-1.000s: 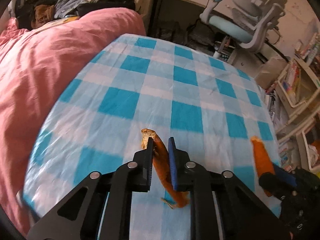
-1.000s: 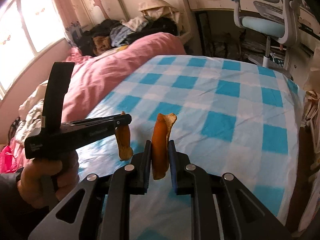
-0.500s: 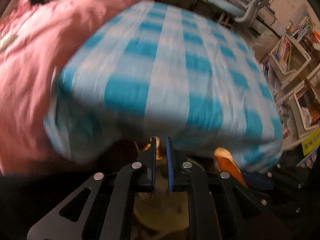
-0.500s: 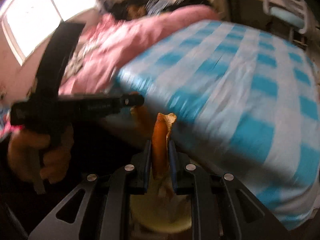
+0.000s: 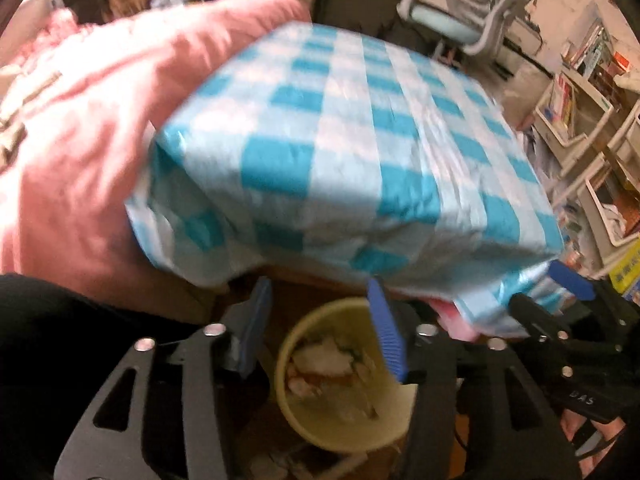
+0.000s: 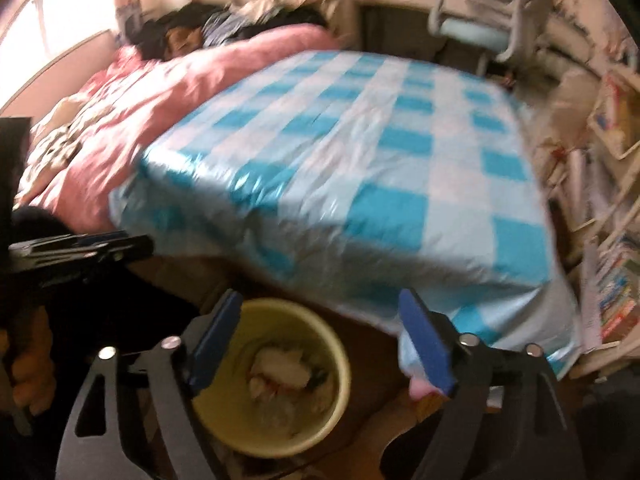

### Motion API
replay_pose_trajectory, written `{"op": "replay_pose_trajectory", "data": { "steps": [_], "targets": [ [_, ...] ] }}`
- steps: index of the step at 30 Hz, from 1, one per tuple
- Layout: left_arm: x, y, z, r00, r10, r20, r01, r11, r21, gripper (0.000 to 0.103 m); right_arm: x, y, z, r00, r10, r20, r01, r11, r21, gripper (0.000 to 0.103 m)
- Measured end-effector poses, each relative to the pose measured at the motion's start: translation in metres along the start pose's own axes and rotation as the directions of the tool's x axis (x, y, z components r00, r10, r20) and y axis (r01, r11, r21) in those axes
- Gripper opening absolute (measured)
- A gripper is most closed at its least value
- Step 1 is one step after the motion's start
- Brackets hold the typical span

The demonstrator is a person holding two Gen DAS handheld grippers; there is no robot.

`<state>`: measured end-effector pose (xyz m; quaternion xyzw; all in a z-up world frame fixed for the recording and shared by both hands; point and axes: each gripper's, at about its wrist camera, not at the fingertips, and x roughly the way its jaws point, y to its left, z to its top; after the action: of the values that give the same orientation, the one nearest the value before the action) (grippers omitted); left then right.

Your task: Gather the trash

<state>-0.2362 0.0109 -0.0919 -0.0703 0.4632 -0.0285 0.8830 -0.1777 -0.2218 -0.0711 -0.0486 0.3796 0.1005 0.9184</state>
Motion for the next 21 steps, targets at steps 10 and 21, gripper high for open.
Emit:
{"op": "replay_pose_trajectory", "data": {
  "steps": [10,21],
  "targets": [
    [-0.048,-0.012,0.017,0.943,0.152,0.297,-0.171,0.985,0.038,0.091,-0.03,0.007,0.011,0.932,-0.223,0.284,0.236,0.972,-0.009,0.094],
    [-0.059,-0.014,0.019,0.932,0.159,0.326,-0.177,0.984,0.025,0.096,-0.044,0.0,0.014,0.897,-0.29,0.333,0.29,0.956,0.051,0.095]
  ]
}}
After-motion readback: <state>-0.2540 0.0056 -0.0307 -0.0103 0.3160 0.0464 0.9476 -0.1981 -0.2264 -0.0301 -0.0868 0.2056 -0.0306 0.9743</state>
